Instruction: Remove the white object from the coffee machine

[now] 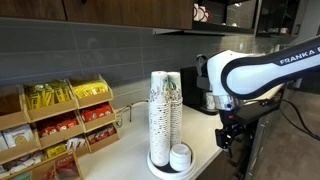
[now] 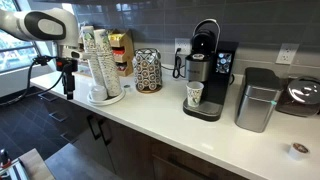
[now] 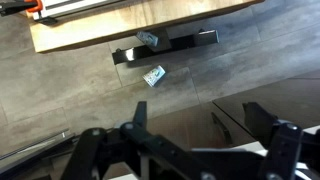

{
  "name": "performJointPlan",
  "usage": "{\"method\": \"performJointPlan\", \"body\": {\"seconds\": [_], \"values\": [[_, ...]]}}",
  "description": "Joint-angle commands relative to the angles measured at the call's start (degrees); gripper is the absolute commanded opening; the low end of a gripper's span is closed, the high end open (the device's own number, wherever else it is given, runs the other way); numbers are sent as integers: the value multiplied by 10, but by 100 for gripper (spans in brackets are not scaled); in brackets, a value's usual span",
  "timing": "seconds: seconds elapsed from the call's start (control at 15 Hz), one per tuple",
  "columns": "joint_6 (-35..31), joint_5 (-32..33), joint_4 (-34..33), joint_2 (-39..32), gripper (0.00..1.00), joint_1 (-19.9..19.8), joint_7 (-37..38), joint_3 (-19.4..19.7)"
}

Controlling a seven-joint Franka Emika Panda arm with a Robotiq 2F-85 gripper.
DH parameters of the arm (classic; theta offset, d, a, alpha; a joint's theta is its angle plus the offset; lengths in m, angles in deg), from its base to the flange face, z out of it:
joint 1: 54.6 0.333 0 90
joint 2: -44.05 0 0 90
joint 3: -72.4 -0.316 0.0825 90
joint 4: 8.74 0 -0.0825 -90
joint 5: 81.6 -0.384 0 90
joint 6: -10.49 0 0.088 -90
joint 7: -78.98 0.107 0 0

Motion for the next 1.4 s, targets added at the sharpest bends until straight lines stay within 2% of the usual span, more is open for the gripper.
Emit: {"method": "performJointPlan", "body": {"seconds": [0.0, 0.53, 0.73, 1.0, 1.27, 1.33], "values": [[1, 2, -1, -1, 100, 7, 2, 7], [1, 2, -1, -1, 100, 7, 2, 7], [-47, 42, -21, 4, 100, -19, -3, 30], [-147, 82, -62, 16, 100, -40, -52, 69], [-263, 102, -90, 21, 100, -51, -94, 91], [-225, 89, -89, 15, 100, -48, -81, 85]]}}
